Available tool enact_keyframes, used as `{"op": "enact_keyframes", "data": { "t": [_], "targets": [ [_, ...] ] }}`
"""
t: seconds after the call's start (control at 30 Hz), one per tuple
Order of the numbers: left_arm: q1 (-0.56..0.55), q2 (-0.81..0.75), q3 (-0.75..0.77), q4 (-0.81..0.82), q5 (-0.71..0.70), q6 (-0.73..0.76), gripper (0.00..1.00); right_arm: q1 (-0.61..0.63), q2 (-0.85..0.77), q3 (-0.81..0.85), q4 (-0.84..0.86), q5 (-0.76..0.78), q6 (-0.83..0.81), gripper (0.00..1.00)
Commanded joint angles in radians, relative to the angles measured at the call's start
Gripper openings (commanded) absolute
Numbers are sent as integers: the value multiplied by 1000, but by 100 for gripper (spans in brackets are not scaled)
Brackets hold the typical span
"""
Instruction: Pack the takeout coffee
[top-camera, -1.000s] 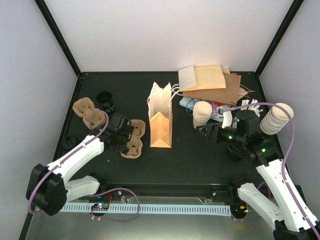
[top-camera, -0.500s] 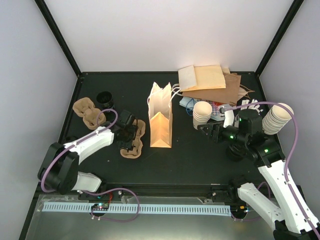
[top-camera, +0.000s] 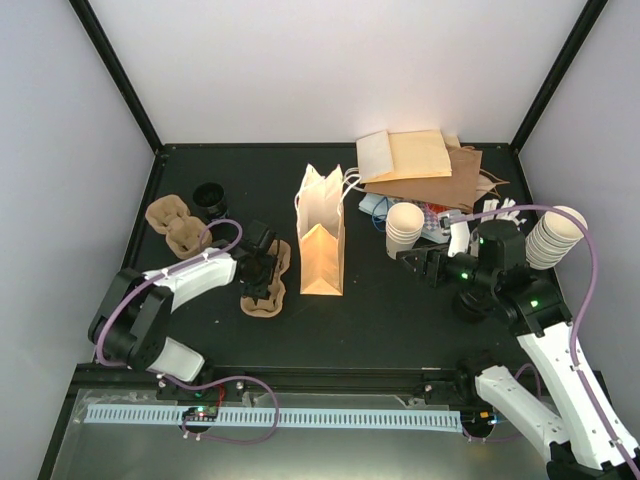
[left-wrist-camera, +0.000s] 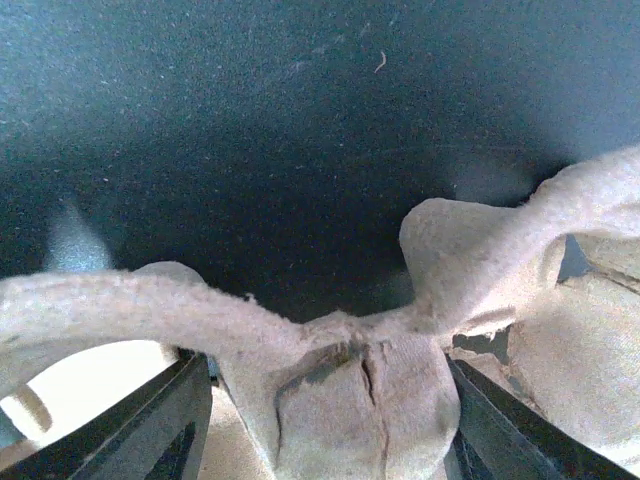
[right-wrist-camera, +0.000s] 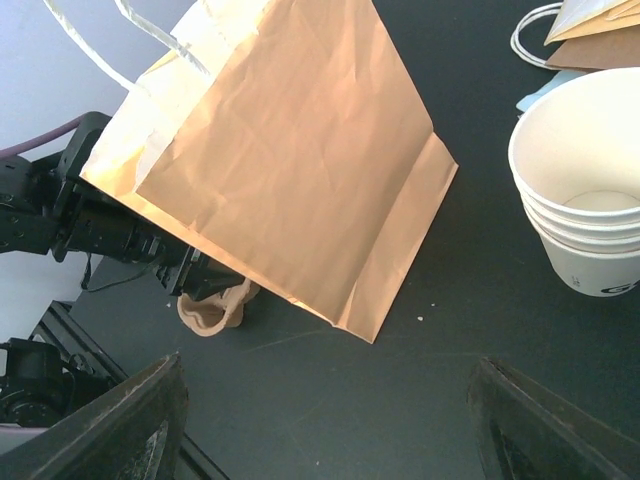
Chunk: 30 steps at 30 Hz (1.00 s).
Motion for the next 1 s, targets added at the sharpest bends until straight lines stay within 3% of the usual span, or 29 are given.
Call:
{"op": "enact_keyframes", "data": {
  "t": [0.0,0.27,0.53,0.97],
  "targets": [
    [24,18,15,28,16,-24,63,2,-20,20,-8,7,-11,79],
    [39,-22,14,9,3,8,38,2,-30,19,-13,11,-8,79],
    [39,-172,26,-85,-18,79,38,2,-5,26,10,12,-7,79],
    [37,-636,86,-181,-90,290,37,3,211,240,92,-62,39,79]
  ]
}}
